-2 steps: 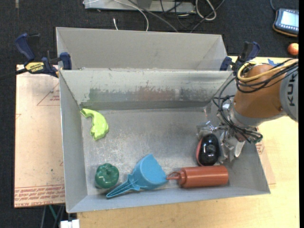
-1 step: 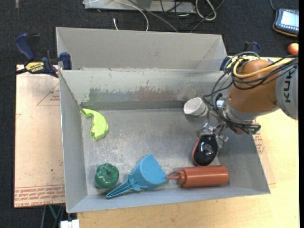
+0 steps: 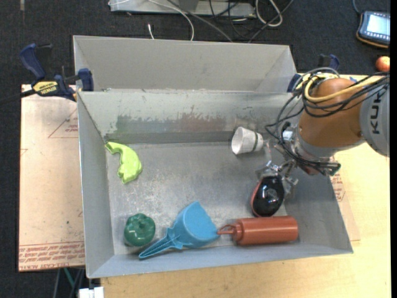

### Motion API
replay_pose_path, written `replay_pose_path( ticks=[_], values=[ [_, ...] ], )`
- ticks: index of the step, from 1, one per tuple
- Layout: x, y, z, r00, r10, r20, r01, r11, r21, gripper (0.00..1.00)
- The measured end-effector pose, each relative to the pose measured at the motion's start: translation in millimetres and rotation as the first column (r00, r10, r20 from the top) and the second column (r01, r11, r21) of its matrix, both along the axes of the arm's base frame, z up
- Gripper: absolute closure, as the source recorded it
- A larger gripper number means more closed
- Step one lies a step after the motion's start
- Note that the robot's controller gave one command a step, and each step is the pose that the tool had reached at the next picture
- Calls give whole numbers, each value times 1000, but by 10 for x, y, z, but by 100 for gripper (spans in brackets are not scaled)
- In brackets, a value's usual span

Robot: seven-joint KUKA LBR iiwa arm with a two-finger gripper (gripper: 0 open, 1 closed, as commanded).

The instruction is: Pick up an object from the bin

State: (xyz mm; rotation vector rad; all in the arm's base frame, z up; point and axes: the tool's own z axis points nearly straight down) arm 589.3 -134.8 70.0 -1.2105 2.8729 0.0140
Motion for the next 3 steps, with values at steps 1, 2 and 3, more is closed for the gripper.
replay_pose_path(
  ticks=[1,2,3],
  values=[
    [-33,4,142,1000,0,-11,0,1000,1,100],
    [-21,0,551,1000,-1,-7,1,1000,1,100],
    [-9,-4,898,1000,-2,-2,2,1000,-1,100]
  ],
)
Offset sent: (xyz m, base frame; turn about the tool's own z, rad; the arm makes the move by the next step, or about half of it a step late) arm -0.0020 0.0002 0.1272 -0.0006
